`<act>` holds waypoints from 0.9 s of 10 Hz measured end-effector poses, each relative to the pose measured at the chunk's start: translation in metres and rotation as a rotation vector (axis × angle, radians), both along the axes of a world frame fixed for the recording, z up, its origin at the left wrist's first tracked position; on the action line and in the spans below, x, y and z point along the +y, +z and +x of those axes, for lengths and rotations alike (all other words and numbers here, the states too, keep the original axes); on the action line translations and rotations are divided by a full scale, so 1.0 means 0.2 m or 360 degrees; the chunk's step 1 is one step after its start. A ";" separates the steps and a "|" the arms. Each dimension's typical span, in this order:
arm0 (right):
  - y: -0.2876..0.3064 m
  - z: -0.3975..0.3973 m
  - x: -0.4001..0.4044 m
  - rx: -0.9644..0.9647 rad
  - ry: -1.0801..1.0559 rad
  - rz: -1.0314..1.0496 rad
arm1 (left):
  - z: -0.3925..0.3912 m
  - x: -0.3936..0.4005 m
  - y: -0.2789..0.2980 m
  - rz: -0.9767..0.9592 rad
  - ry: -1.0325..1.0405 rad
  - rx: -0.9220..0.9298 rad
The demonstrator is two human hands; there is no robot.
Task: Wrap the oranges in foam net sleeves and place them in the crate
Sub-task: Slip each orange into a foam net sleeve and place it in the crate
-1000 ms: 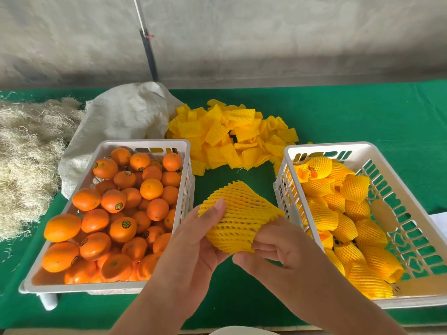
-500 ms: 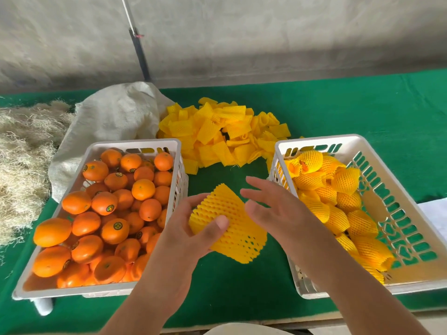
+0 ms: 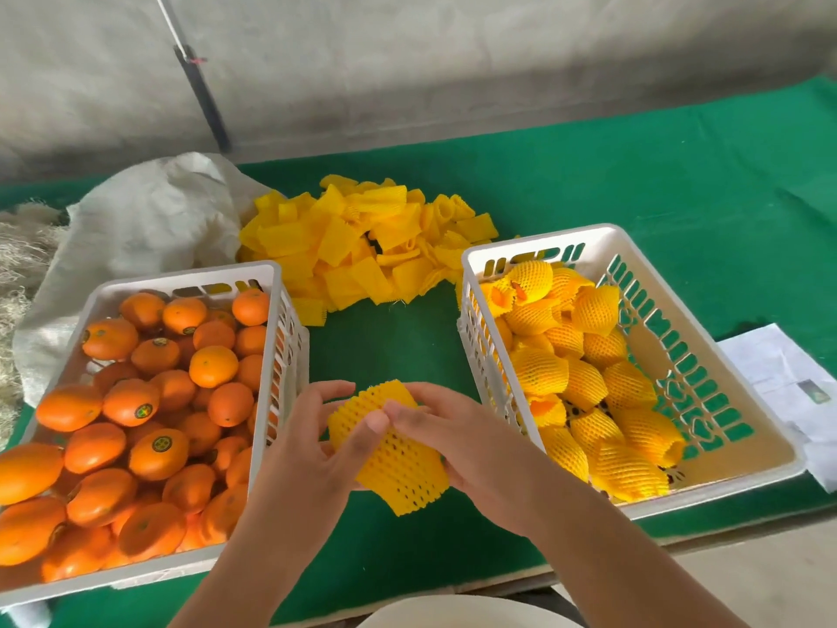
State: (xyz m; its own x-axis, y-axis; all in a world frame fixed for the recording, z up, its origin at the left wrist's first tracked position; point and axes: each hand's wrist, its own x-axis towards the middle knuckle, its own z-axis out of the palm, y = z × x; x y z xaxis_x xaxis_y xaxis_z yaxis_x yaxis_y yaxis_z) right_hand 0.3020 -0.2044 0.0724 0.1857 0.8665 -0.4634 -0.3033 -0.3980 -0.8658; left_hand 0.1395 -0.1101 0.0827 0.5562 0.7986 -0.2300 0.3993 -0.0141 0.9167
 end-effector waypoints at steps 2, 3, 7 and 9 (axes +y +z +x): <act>-0.09 0.15 -0.05 0.0447 -0.0226 0.0069 | 0.09 0.01 -0.01 -0.0139 -0.0040 -0.0115; -0.15 0.28 -0.08 0.0616 -0.0529 0.0067 | 0.10 0.06 -0.07 -0.0052 -0.0058 0.0012; -0.47 0.91 -0.27 0.0311 -0.1295 -0.0256 | -0.27 0.36 -0.65 0.0687 0.0185 0.1532; -0.74 1.10 -0.43 -0.0295 -0.1243 -0.0574 | -0.30 0.26 -0.73 0.0489 0.0389 0.1533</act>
